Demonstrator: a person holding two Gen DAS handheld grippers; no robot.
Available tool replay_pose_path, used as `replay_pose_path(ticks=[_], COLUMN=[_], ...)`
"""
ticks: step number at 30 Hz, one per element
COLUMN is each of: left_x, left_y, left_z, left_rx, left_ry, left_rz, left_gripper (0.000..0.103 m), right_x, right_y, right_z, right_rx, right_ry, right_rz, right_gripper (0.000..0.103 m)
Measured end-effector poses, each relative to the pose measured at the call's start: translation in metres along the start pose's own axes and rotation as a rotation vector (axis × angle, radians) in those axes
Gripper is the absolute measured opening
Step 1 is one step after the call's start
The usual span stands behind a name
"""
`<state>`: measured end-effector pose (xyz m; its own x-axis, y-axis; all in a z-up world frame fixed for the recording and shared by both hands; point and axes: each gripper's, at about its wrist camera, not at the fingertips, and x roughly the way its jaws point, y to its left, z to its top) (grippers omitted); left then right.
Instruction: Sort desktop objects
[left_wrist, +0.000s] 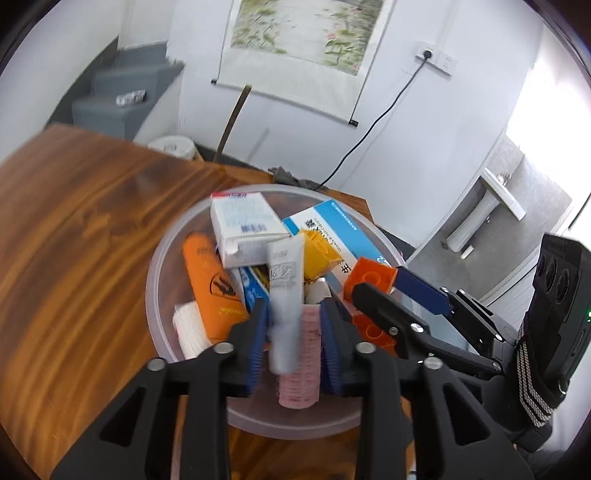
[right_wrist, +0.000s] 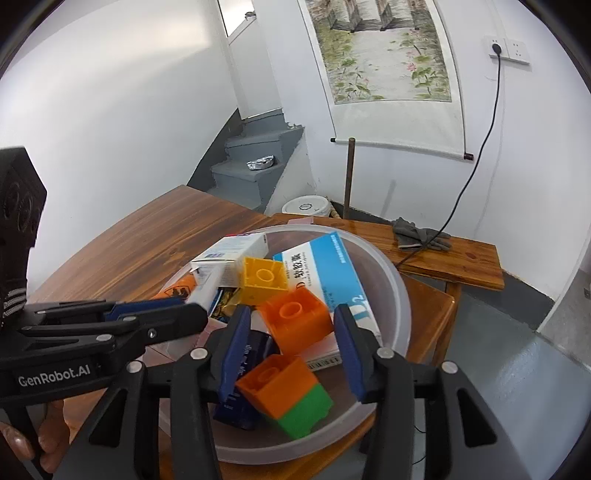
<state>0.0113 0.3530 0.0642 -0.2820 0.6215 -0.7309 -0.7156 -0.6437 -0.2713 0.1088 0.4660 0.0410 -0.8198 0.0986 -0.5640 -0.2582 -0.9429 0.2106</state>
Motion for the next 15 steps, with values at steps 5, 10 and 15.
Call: replay_pose_path(ticks=[5,10,15], left_x=[-0.018,-0.045,-0.059], left_y=[0.005,-0.005,-0.014], left_z=[-0.005,-0.02,-0.038], left_rx=[-0.026,0.032,0.099], left_ry=[-0.077,-0.162,-0.209], left_rz=[0.02,0.169,0.317], left_gripper=[0.058,0.066,0.084], right_x=[-0.013,-0.031,-0.042], right_y=[-0.009,-0.003,-0.003], right_z=[0.0,0.002,-0.008], right_rx=[0.037,0.016,0.023], right_ry=[-0.025,-0.054,-0.011], right_rz=[0.03,0.019,0.001], right_gripper=[0.074,0.084,0.103])
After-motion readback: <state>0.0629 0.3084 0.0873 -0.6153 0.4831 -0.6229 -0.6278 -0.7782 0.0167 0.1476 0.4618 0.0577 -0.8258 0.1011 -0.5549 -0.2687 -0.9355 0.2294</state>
